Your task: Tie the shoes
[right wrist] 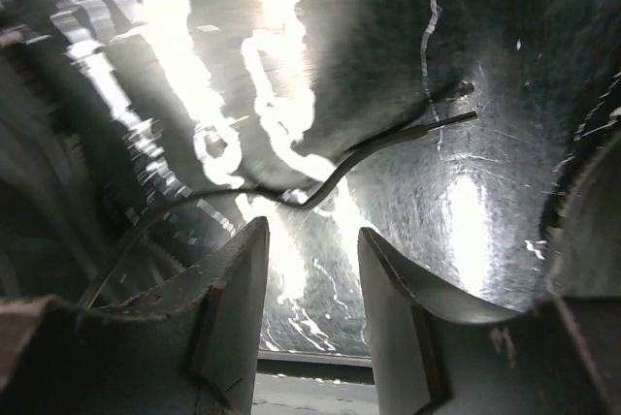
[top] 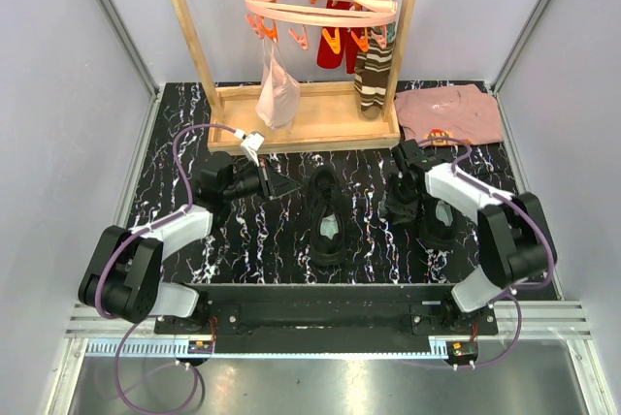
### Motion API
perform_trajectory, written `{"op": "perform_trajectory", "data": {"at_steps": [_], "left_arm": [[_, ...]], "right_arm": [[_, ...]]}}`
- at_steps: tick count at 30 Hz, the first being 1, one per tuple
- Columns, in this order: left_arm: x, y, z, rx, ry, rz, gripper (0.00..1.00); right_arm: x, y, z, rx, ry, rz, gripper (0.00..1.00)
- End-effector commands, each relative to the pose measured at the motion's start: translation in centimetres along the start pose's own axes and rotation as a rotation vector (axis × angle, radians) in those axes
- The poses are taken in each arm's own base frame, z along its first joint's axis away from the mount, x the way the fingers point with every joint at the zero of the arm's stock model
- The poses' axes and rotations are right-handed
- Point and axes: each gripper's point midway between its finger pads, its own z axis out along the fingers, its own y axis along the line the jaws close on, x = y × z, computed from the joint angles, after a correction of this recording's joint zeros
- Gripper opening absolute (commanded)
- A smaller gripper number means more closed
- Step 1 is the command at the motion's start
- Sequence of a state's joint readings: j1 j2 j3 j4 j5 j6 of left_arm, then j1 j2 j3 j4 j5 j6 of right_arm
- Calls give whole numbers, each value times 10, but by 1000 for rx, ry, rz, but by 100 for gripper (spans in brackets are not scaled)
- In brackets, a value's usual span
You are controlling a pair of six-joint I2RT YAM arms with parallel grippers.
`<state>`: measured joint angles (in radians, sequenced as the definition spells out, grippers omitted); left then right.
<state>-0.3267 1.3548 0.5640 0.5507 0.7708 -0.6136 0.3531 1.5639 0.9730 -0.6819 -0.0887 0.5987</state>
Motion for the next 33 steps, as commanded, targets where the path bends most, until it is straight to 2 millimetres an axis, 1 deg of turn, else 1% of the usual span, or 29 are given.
{"op": "perform_trajectory", "data": {"at_steps": [1, 5, 9, 10, 11, 13, 16, 17, 18, 19, 20, 21, 22, 23, 24, 25, 26, 27, 28, 29, 30, 31, 32, 33], "left_arm": [[-5, -7, -3, 14, -28, 59, 0], [-3, -8, -3, 18, -25, 57, 0], [-4, -8, -4, 19, -24, 56, 0], [-3, -8, -4, 20, -23, 59, 0], [-4, -9, -3, 20, -23, 59, 0], [-4, -10, -3, 31, -20, 67, 0], [-3, -14, -3, 47, -14, 84, 0], [-3, -16, -3, 57, -13, 93, 0], [-3, -19, -3, 70, -7, 106, 0], [-2, -22, -2, 82, -2, 128, 0], [-3, -26, -2, 93, -2, 149, 0], [-1, -26, -3, 94, 10, 153, 0], [1, -28, -3, 102, 13, 178, 0], [3, -29, -4, 107, 18, 187, 0], [3, -32, -5, 115, 19, 201, 0], [5, -32, -6, 116, 21, 214, 0], [7, -33, -6, 118, 24, 219, 0], [8, -33, -7, 120, 24, 226, 0], [8, -34, -7, 124, 22, 234, 0], [10, -33, -8, 126, 22, 238, 0], [12, -34, -7, 130, 23, 247, 0], [13, -35, -6, 135, 24, 252, 0], [12, -36, -6, 136, 22, 259, 0], [14, -37, -6, 142, 26, 266, 0]], "right_arm": [[-2, 0, 14, 48, 20, 134, 50], [0, -1, 29, 79, 61, 150, 48], [3, -4, 42, 105, 104, 168, 39], [4, -5, 42, 107, 114, 174, 33], [4, -5, 43, 107, 119, 178, 29], [-2, -4, 39, 97, 120, 178, 15], [-24, 1, 27, 67, 68, 131, 7], [-33, 5, 19, 43, 34, 94, 0], [-46, 14, 11, 7, -8, 68, 0], [-60, 30, 4, -71, -53, 25, 0], [-73, 42, -12, -132, -119, -62, 0], [-93, 59, -26, -200, -204, -105, 0], [-99, 74, -38, -274, -227, -151, 0], [-106, 87, -53, -327, -270, -232, 0], [-122, 107, -74, -402, -329, -271, 0], [-122, 123, -87, -478, -326, -309, 0], [-125, 134, -93, -516, -331, -335, 0], [-134, 152, -111, -576, -365, -366, 0], [-129, 164, -117, -633, -344, -399, 0], [-123, 177, -111, -652, -315, -426, 0], [-124, 192, -121, -689, -326, -457, 0], [-118, 203, -124, -723, -309, -487, 0], [-111, 213, -114, -729, -279, -501, 0], [-101, 231, -119, -761, -271, -535, 0]]}}
